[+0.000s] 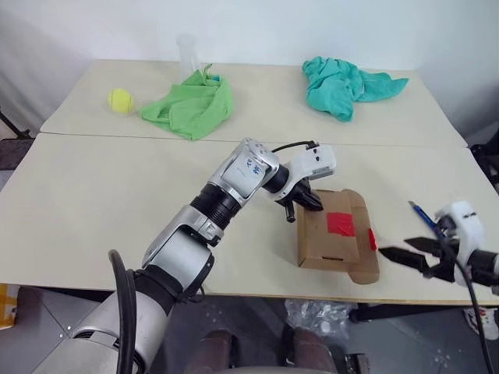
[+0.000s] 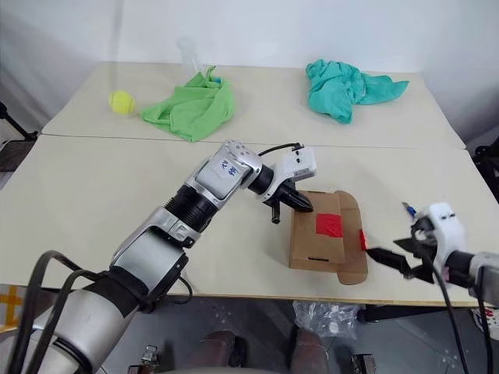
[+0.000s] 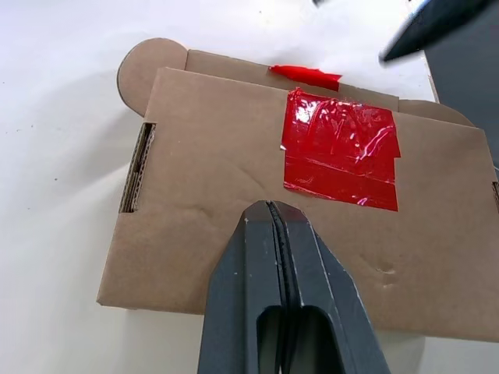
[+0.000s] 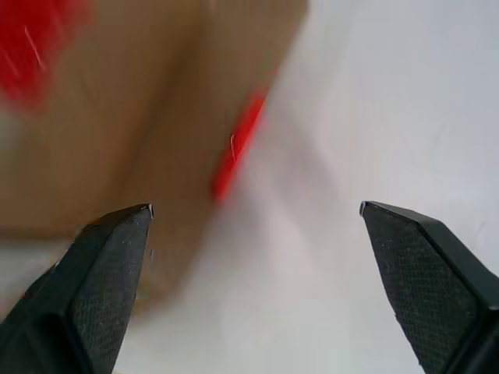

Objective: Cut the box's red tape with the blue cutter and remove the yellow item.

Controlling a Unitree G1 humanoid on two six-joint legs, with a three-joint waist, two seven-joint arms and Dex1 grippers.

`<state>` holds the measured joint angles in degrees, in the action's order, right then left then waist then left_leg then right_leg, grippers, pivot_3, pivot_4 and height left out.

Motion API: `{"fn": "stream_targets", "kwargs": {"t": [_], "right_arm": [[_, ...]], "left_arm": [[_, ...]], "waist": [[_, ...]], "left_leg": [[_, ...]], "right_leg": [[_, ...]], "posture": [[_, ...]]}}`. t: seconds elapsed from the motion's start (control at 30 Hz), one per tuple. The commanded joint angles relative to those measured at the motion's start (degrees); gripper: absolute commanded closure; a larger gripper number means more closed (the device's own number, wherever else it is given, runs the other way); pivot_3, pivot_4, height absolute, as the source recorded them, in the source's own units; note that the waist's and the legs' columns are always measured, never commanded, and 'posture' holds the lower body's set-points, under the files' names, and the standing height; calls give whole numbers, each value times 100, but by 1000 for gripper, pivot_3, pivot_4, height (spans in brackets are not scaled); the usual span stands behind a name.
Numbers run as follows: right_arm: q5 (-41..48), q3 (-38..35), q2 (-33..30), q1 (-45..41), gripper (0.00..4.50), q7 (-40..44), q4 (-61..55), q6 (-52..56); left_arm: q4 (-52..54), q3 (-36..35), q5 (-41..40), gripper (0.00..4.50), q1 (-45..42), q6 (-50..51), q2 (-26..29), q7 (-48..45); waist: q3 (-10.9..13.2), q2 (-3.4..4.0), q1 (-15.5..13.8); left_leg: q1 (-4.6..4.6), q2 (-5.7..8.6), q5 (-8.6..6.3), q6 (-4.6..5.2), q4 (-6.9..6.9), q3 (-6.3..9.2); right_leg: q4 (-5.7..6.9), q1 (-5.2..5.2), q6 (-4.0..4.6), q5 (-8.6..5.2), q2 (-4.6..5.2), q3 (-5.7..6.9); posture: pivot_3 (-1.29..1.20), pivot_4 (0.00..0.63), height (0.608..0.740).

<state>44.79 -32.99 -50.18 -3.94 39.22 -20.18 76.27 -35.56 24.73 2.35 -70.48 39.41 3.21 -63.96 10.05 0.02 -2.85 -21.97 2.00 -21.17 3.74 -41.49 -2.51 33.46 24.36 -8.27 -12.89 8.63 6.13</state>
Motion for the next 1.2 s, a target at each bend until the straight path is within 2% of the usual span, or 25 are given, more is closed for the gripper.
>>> {"fn": "stream_targets", "kwargs": {"t": [0.03, 0.27, 0.67, 0.9, 1.0, 1.2], "right_arm": [[287, 30, 148, -103, 50, -63, 181, 406], [325, 770, 246, -471, 50, -16, 709, 616], [642, 1308, 751, -1369, 50, 323, 1435, 847], [580, 1594, 838, -1631, 50, 454, 1741, 759], [621, 1514, 867, -1566, 652, 399, 1671, 800], [599, 1236, 1014, -1437, 2654, 155, 1540, 853]], "left_arm": [[187, 186, 53, 4500, 218, 229, 125, -77], [842, 327, -11, 4500, 466, 588, 328, -225], [1881, 570, -285, 4500, 736, 1362, 689, -305], [2031, 690, -399, 4500, 736, 1452, 795, -267], [1953, 700, -426, 4500, 692, 1412, 777, -222], [1767, 697, -448, 4500, 638, 1302, 712, -165]], "waist": [[-1, 1, -12], [-4, 8, 42], [-5, 10, 173], [-5, 10, 245], [-5, 10, 272], [-6, 14, 240]], "left_leg": [[-1, -1, -1, -2, 1, 4], [-2, 0, -2, -8, 4, 3], [12, -8, 2, -16, 4, -1], [83, -21, -4, -28, 23, -14], [87, -25, -5, -32, 25, -9], [82, -25, -7, -35, 28, -4]], "right_leg": [[1, 1, 3, -1, -1, 1], [5, 6, 7, -4, -6, 3], [16, 0, 11, -6, -12, -1], [11, -51, 22, -12, -14, -11], [8, -58, 24, -13, -11, -18], [4, -57, 27, -15, -8, -20]], "posture": [[0, 150, 740], [0, 150, 740], [0, 150, 740], [0, 150, 740], [0, 150, 740], [0, 150, 740]]}}
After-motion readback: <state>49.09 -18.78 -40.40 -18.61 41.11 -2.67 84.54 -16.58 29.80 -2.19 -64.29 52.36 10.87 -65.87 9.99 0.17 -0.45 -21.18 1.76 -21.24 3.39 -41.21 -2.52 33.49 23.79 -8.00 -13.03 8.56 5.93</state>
